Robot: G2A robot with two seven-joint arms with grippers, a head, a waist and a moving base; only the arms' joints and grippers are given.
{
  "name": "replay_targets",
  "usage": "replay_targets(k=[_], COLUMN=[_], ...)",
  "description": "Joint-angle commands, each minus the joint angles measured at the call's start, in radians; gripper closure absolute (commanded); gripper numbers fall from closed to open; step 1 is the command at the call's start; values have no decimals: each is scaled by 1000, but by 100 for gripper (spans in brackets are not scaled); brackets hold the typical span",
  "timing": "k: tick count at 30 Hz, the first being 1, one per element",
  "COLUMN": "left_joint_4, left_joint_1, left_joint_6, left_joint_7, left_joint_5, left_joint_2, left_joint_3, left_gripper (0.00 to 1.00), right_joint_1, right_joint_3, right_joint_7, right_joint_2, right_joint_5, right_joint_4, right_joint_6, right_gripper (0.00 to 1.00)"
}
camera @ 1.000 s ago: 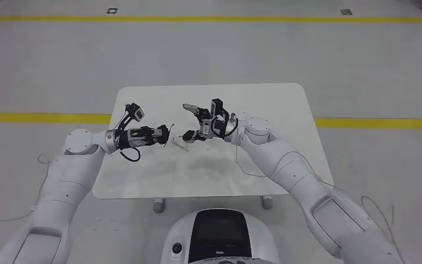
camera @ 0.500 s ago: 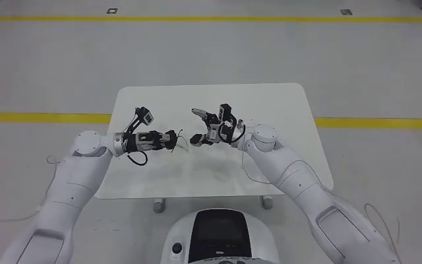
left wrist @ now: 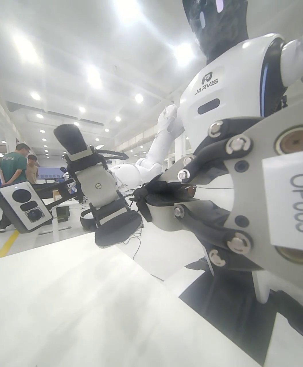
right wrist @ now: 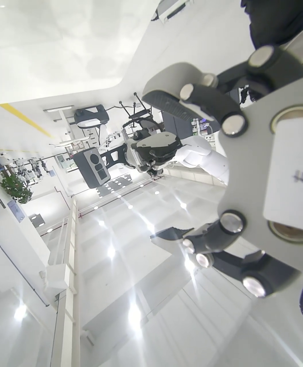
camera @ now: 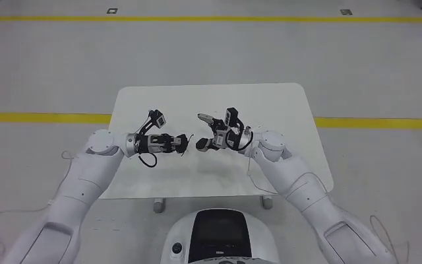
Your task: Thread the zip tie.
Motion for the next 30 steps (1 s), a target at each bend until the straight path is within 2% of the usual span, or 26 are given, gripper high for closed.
replay_targets(k=[1,3,9,17,23,30], left_joint_4=[0,0,0,0,0,0], left_joint_1=[0,0,0,0,0,0], left_joint_6=[0,0,0,0,0,0], left_joint_7=[0,0,0,0,0,0], left_joint_5=[0,0,0,0,0,0], left_joint_2=[0,0,0,0,0,0], left_joint_3=[0,0,0,0,0,0], left_gripper=[100,100,100,100,100,100], right_joint_1=[-3,-6,-6,0,1,-2], right_joint_3=[-2,-4,-8,-17,-20,-17], right_joint_7=[-2,-2,3,-11,-9,-1], right_joint_2=[0,0,-3,-8,-11,-14], right_joint_5=[-11,-17,-18,-38,-39,-33], right_joint_4=[-5,-8,1,17,25,28], right_joint_6=[-1,-1,-8,-8,-12,-26], right_gripper=[47,53,62,66,77,84])
